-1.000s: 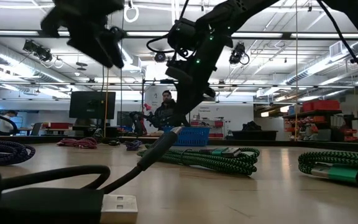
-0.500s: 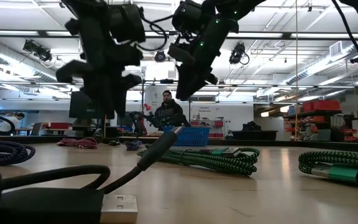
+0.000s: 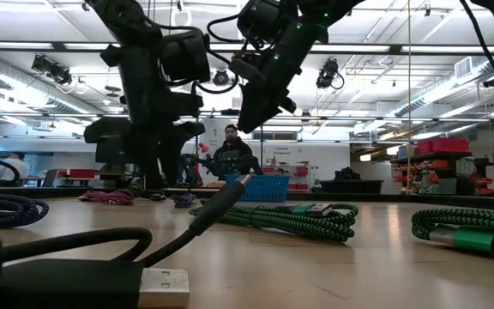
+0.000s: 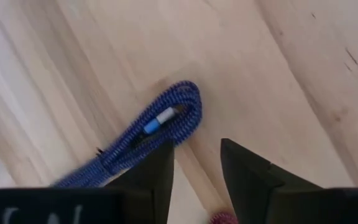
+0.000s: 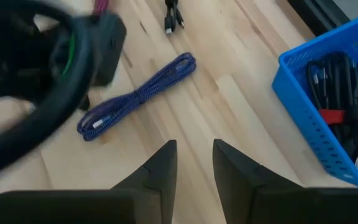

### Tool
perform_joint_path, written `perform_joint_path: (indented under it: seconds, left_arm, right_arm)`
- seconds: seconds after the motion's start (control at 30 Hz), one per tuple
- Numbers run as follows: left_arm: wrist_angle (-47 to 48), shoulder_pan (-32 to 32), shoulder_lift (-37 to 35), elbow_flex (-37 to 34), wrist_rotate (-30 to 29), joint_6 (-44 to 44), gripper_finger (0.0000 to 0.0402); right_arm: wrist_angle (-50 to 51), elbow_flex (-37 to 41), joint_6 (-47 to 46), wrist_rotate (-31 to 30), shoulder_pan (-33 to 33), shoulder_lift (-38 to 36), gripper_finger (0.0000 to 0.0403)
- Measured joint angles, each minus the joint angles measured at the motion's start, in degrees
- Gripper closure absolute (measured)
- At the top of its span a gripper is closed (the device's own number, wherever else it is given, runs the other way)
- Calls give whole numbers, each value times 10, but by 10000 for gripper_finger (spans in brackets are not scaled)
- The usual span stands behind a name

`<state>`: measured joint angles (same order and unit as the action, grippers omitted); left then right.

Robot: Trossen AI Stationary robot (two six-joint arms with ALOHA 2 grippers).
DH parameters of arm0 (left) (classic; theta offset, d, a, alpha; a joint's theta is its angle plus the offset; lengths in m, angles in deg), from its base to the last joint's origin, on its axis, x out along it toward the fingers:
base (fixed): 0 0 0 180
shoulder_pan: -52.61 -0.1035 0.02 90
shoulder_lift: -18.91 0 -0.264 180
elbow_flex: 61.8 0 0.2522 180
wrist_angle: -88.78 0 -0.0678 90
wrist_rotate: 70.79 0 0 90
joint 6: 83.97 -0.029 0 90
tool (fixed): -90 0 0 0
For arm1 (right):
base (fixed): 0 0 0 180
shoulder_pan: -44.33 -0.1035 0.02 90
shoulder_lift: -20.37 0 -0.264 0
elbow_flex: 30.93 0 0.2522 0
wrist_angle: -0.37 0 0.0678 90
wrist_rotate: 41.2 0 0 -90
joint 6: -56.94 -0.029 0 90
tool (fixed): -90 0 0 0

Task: Pick & Place USB Port
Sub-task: Put the purple black charger cable into the orange bin

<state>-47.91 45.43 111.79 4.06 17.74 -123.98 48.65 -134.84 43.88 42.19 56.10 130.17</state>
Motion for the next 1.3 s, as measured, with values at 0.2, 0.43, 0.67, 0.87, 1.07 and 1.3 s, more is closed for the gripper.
perform_joint_path:
  seconds: [0.2, 0.43, 0.67, 0.87, 1.07, 1.3]
  left_arm:
    - [-15, 10, 1, 0, -9, -73, 252]
    - [-16, 10, 1, 0, -9, -193, 240]
    - [-52, 6, 37, 0, -10, -243, 228]
    - [-65, 2, 55, 0, -31, -255, 218]
    - [-70, -11, 62, 1, -10, -251, 225]
    - [-62, -26, 80, 2, -1, -222, 318]
  right_arm:
    - [-8, 0, 5, 0, 0, 0, 298]
    - [-16, 0, 15, 0, 0, 0, 298]
    - [-4, 1, 19, -12, 0, 0, 298]
    - [24, 1, 15, -19, 0, 0, 298]
    - [28, 1, 10, -33, 0, 0, 298]
    - [24, 1, 3, -25, 0, 0, 298]
